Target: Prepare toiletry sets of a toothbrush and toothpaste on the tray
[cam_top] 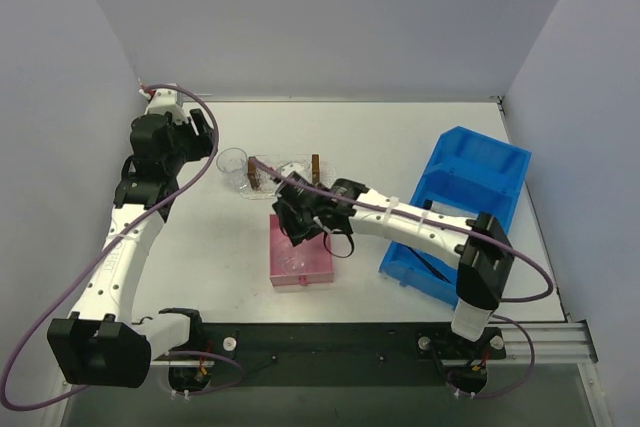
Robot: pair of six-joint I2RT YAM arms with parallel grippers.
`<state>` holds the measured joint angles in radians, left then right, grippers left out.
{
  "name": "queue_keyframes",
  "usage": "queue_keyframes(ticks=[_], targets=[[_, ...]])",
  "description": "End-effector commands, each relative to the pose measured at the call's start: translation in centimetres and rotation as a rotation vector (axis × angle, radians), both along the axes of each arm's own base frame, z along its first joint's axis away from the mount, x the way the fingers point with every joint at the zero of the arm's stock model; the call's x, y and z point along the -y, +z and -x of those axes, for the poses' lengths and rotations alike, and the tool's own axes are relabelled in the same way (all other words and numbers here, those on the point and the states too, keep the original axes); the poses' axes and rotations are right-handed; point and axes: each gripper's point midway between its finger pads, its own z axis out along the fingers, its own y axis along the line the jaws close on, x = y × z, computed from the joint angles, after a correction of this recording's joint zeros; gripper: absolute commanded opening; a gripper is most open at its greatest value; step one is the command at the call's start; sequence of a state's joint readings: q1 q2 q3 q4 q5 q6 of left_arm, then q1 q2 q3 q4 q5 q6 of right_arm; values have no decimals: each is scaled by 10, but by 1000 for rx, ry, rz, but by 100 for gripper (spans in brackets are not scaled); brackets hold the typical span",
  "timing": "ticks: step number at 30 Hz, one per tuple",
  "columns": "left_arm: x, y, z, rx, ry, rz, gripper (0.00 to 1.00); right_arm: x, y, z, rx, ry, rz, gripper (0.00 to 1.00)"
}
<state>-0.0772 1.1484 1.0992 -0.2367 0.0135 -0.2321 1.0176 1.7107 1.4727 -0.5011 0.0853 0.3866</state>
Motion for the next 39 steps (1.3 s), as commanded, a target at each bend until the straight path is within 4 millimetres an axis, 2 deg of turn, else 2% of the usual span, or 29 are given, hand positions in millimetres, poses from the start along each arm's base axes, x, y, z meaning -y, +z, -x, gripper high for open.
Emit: queue_keyframes(ticks=[1, 5, 7, 11, 20, 26, 33, 39], targets=[[-3, 4, -1, 17, 18, -16, 69, -11, -17, 13, -24, 38, 43, 46], [-2, 2, -2, 17, 16, -18, 69, -11, -25, 15, -41, 51, 55, 44], [-2, 4, -1, 21, 17, -19, 69, -11, -30, 19, -58, 59, 58, 40], [-3, 3, -2, 18, 20, -22, 69, -2, -39, 23, -73, 46, 80, 37], [-1, 2, -1, 16, 13, -19, 69, 2, -47, 30, -104, 47, 77, 29], [-1, 1, -1, 16, 12, -21, 69, 0, -54, 34, -130, 53, 71, 20], [0, 0, -1, 13, 10, -21, 69, -2, -50, 34, -128, 52, 60, 0], [-1, 0, -2, 13, 13, -23, 69, 0, -42, 34, -118, 55, 43, 0]])
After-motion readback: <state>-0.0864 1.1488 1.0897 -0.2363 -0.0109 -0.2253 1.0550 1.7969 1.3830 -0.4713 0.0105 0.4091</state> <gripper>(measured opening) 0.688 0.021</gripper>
